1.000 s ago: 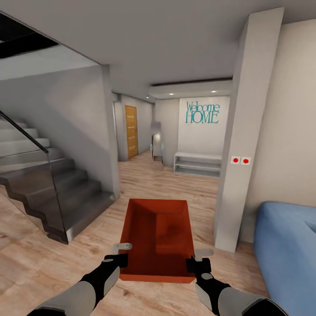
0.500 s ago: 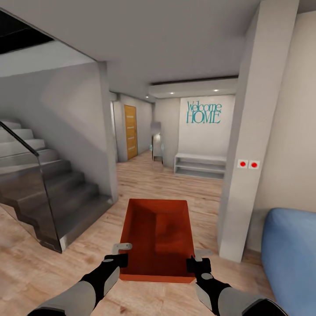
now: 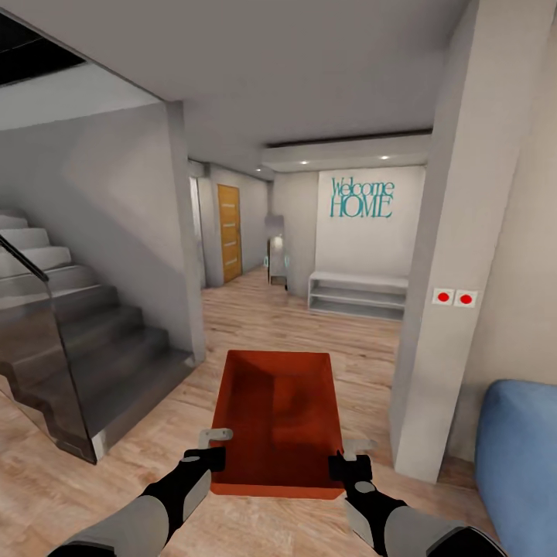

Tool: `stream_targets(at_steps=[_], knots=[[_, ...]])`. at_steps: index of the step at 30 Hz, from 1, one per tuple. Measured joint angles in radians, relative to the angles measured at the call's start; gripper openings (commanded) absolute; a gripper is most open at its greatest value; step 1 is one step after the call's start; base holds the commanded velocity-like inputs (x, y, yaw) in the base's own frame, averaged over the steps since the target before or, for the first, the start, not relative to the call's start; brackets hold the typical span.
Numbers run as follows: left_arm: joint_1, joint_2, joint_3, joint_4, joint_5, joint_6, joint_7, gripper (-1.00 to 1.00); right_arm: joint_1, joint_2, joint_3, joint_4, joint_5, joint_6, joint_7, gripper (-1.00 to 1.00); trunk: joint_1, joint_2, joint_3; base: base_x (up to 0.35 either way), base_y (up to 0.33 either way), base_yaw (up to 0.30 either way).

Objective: Move the two storage containers from the living room to the garage. In the garage, place one container on the floor and stack the other container on top of it (either order is fine).

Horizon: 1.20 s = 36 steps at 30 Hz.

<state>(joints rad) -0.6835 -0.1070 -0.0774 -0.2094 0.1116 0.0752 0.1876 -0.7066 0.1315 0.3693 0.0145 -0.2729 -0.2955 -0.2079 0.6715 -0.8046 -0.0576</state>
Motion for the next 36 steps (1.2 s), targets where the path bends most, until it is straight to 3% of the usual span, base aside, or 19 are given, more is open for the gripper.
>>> stream_targets(at_steps=[36], knots=[[0.000,0.000,0.001,0.000,-0.001,0.000,0.000,-1.00,0.000,0.000,0.001,0.000,-0.001,0.000,0.000,-1.00,0.000,0.000,0.000,0.323,0.000,0.000]])
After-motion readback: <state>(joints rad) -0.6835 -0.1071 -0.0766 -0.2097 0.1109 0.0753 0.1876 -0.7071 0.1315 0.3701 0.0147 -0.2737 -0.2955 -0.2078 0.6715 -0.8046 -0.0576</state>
